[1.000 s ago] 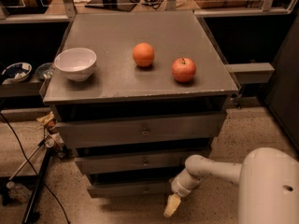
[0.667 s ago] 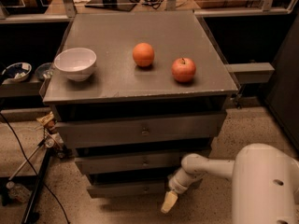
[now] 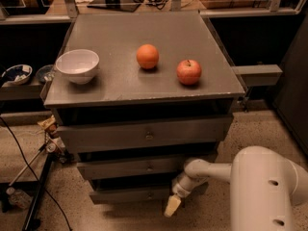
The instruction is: Open bottom drawer
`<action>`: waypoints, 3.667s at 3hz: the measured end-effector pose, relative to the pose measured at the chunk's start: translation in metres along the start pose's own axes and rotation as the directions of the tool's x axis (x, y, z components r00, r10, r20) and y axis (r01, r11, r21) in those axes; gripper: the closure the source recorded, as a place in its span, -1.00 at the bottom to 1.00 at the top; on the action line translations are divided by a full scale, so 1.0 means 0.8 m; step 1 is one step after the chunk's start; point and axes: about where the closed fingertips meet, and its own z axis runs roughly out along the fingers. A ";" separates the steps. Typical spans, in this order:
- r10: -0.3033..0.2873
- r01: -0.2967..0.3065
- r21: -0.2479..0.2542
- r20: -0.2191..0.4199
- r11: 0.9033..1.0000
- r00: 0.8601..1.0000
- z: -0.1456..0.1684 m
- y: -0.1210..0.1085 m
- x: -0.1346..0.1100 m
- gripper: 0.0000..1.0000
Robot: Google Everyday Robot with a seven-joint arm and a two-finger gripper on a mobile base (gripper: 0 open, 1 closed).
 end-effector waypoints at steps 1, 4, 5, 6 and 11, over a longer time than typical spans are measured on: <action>0.015 -0.015 0.000 -0.002 1.000 1.000 0.004 -0.011 0.009 -1.00; 0.079 -0.079 0.060 0.003 0.995 0.997 0.002 -0.017 0.019 -1.00; 0.125 -0.130 0.140 0.042 0.982 0.991 -0.020 -0.012 0.019 -1.00; 0.151 -0.156 0.144 0.042 0.977 0.988 0.017 -0.030 0.001 -1.00; 0.118 -0.126 0.107 0.078 0.986 0.990 0.056 -0.042 -0.011 -1.00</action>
Offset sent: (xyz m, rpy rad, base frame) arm 0.0166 -0.0197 -0.0212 -0.0178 0.0176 -0.0472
